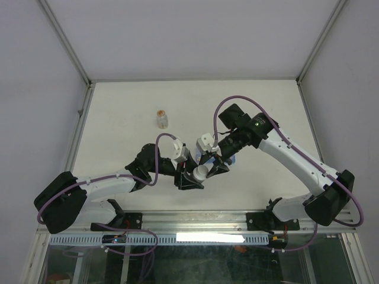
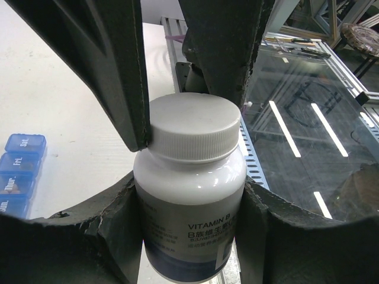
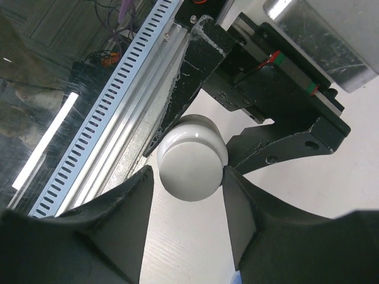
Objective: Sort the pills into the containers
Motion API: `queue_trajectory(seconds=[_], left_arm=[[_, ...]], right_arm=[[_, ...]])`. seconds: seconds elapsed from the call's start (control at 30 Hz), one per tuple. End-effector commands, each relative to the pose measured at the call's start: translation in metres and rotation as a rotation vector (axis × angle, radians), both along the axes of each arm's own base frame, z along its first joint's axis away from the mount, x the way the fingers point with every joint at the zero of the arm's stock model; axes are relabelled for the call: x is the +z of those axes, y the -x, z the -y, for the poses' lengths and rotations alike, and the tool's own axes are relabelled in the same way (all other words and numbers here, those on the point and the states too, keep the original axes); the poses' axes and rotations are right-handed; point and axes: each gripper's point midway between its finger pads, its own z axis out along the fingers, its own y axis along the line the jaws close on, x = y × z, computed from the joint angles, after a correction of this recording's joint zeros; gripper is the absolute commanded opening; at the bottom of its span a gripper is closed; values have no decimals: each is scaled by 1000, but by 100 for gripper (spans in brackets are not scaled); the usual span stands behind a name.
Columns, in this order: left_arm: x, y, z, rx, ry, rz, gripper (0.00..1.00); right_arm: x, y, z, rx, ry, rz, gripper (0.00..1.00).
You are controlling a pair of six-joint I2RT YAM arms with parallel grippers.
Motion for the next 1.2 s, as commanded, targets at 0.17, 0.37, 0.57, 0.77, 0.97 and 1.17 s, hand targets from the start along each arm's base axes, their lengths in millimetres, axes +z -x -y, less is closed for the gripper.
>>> queue_trajectory(seconds=[0.17,0.37,0.57,0.77,0.97,1.17], left_arm=[[36,-20,3,104,122,95,0],[54,-68,-10,484,218,169,0],[55,-124,-23,874,191,206,0],[19,-129,-17,866,97,237,0],[12,-92,-19,701,136,231,0],[22,-41,-7,379,165,196,0]], right_arm=[[6,-5,-10,-82,-13,-49,36],[-13,-34,-20,-400,157,-238,15],[-37,-81,-26,-741,227,-378,0],[1,-105,-17,-744,121,-448,73],[28,-114,7,-687,0,-329,98],[34,-75,17,-320,-157,-23,99]])
